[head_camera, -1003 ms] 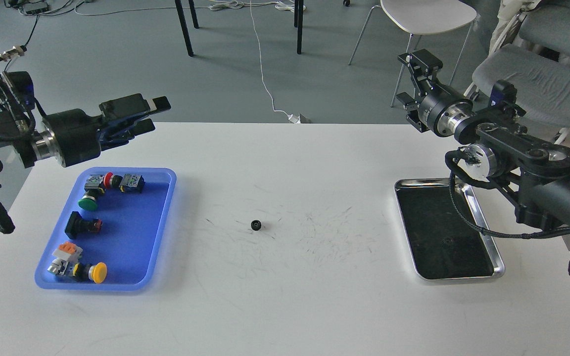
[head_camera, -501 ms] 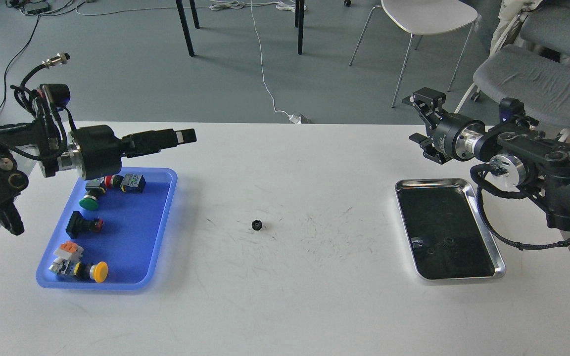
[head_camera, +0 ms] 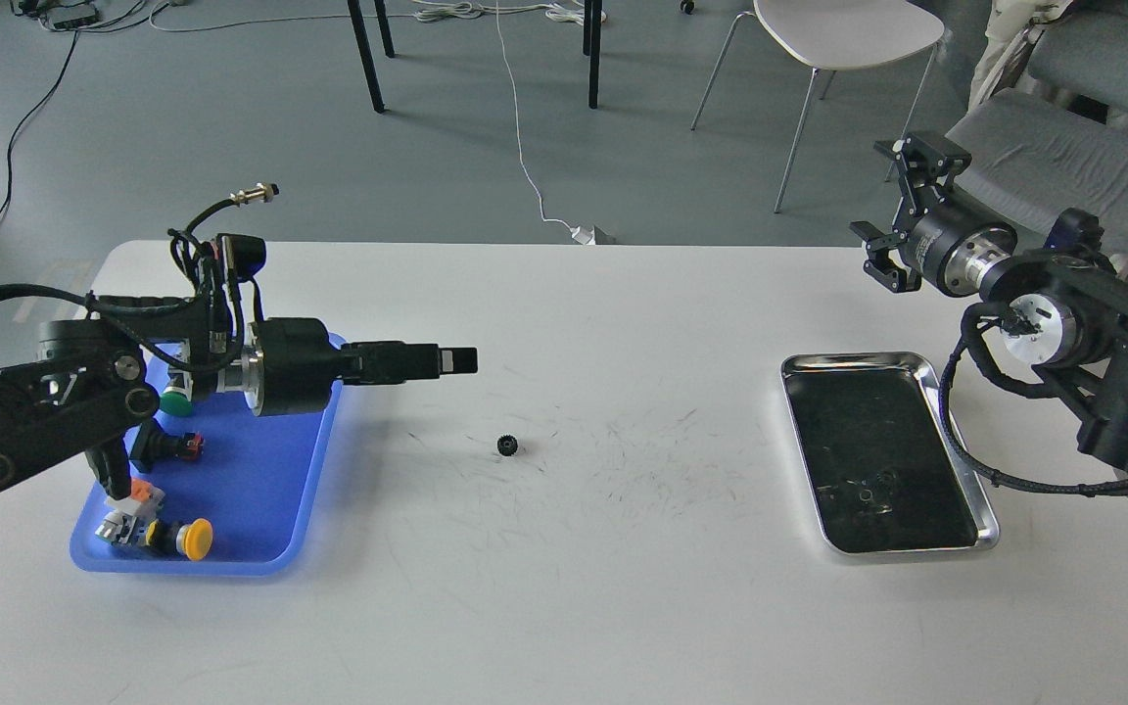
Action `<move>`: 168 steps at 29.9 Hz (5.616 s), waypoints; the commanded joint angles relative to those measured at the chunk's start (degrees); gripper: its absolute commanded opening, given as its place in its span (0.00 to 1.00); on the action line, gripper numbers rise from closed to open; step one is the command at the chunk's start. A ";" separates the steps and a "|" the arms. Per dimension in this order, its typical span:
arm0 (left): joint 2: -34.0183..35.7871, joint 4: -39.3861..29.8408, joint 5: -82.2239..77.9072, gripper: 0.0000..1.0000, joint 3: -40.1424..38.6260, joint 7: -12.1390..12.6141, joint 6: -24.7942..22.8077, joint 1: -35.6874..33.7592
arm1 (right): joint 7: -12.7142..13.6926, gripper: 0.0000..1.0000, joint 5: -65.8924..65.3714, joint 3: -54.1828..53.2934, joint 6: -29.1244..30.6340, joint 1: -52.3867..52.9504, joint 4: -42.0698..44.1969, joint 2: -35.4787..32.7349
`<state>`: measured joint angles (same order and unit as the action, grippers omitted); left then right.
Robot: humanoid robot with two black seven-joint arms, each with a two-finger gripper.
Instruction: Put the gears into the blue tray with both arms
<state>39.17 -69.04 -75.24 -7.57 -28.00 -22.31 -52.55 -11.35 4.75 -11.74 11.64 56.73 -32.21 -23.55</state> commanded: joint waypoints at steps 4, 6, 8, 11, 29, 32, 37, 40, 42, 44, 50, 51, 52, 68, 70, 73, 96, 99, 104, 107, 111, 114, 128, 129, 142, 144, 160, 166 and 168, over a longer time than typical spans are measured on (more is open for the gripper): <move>-2.08 2.16 -8.25 0.99 0.28 0.00 1.91 -0.54 | -1.22 0.94 -0.18 -1.79 -0.48 -0.57 0.04 0.43; -1.99 3.11 -9.83 0.99 0.45 0.00 1.91 -0.89 | -1.22 0.94 -0.18 -1.79 -0.48 -0.57 0.13 0.43; -2.08 4.43 -11.50 0.99 0.37 0.00 2.09 -0.98 | -1.22 0.94 -0.18 -1.70 -0.65 -0.57 0.13 0.43; -2.08 5.76 -14.31 0.99 0.19 0.00 3.49 -1.06 | -1.22 0.94 -0.27 -1.53 -0.92 -0.57 0.04 0.34; 7.41 1.10 -7.17 0.99 -1.57 0.00 -5.69 -8.54 | -1.31 0.94 -0.62 -1.26 -0.83 -0.66 1.09 -0.54; 6.45 0.66 -15.00 0.99 -1.83 0.00 -4.07 -8.54 | -1.31 0.94 -0.62 -1.18 -0.74 -0.57 1.89 -0.54; 3.55 0.40 -24.40 0.99 -1.39 0.00 3.49 -8.45 | -1.31 0.94 -0.80 -1.09 -0.74 -0.66 2.06 -0.54; 3.37 0.13 -31.70 0.99 -1.57 0.00 4.99 -8.36 | -1.40 0.94 -1.32 -1.00 -0.74 -0.66 3.20 -0.54; 3.20 0.04 -35.22 0.99 -1.48 0.00 7.44 -8.53 | -1.31 0.94 -1.76 -1.00 -0.74 -0.66 3.56 -0.45; 2.76 0.31 -36.20 0.99 -1.48 0.00 9.81 -8.54 | -1.40 0.94 -2.02 -1.00 -0.74 -0.57 3.65 -0.45; 2.67 1.00 -29.10 0.99 -1.83 0.00 9.74 -8.71 | -1.31 0.94 -2.12 -1.00 -0.74 -0.57 3.91 -0.45; 2.84 1.19 -25.95 0.99 -2.27 0.00 8.43 -9.15 | -1.40 0.94 -2.12 -1.00 -0.74 -0.57 3.91 -0.45; 2.93 1.19 -23.40 0.99 -2.27 0.00 6.42 -9.41 | -1.31 0.94 -2.12 -0.91 -0.74 -0.57 3.91 -0.45; 1.44 -2.50 -38.04 0.99 1.59 0.00 12.81 -7.92 | -1.40 0.94 -2.12 -0.91 -0.83 -0.39 4.52 -0.45; 1.35 -2.77 -38.40 0.99 1.77 0.00 12.99 -8.18 | -1.40 0.94 -2.20 -0.91 -0.83 -0.31 4.44 -0.36; 2.13 -9.41 -36.83 0.99 1.07 0.00 10.97 -8.71 | -1.40 0.94 -2.29 -0.91 -0.83 -0.40 4.44 -0.36; -6.02 -7.95 -43.85 0.99 2.12 0.00 13.34 -8.71 | -2.37 0.94 -3.43 -1.70 -1.01 -0.31 6.10 0.25; -7.44 -6.99 -44.11 0.99 3.53 0.00 13.60 -7.22 | -2.89 0.94 -3.26 -4.15 -1.53 -0.31 7.51 0.26; -11.65 -1.73 -44.11 0.99 3.88 0.00 14.31 -4.32 | -3.07 0.95 -3.00 -11.80 -1.80 -1.27 9.80 0.43; -14.46 3.01 -44.20 0.99 4.84 0.00 15.53 -3.26 | -3.50 0.95 -2.99 -13.21 -1.88 -1.63 9.71 0.43; -16.93 6.63 -43.85 0.99 7.39 0.00 18.96 -3.17 | -3.95 0.95 -2.99 -15.85 -1.88 -1.63 9.80 0.34; -17.72 9.61 -43.33 0.98 8.80 0.00 19.58 -3.00 | -4.03 0.95 -2.99 -16.82 -1.97 -1.80 9.80 0.34; -19.04 13.14 -42.62 0.97 9.33 0.00 23.01 -0.01 | -5.53 0.95 -2.99 -18.41 -1.97 -5.66 10.32 0.69; -18.95 13.14 -42.53 0.97 9.33 0.00 23.01 -0.01 | -5.53 0.95 -2.99 -18.05 -1.97 -6.02 10.85 0.78; -20.01 16.48 -41.39 0.89 9.94 0.00 25.38 0.17 | -5.62 0.95 -3.26 -15.85 -2.68 -6.90 10.94 1.83; -20.01 17.01 -41.22 0.84 10.56 0.00 27.04 0.25 | -5.62 0.95 -3.26 -15.85 -2.76 -6.90 10.94 2.01; -20.10 22.28 -38.67 0.69 11.88 0.00 29.42 2.01 | -5.71 0.95 -3.35 -15.68 -2.76 -6.90 10.85 2.36; -19.83 21.84 -38.75 0.61 12.32 0.00 31.53 2.10 | -5.79 0.95 -3.35 -14.80 -2.76 -6.99 10.94 2.36; -19.83 22.02 -38.67 0.55 12.41 0.00 31.53 2.10 | -6.23 0.95 -3.35 -14.10 -2.76 -6.99 10.94 2.36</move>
<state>19.29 -47.15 -113.95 4.64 -28.00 9.02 -50.37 -17.13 1.40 -26.77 8.88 49.76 -21.27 -21.18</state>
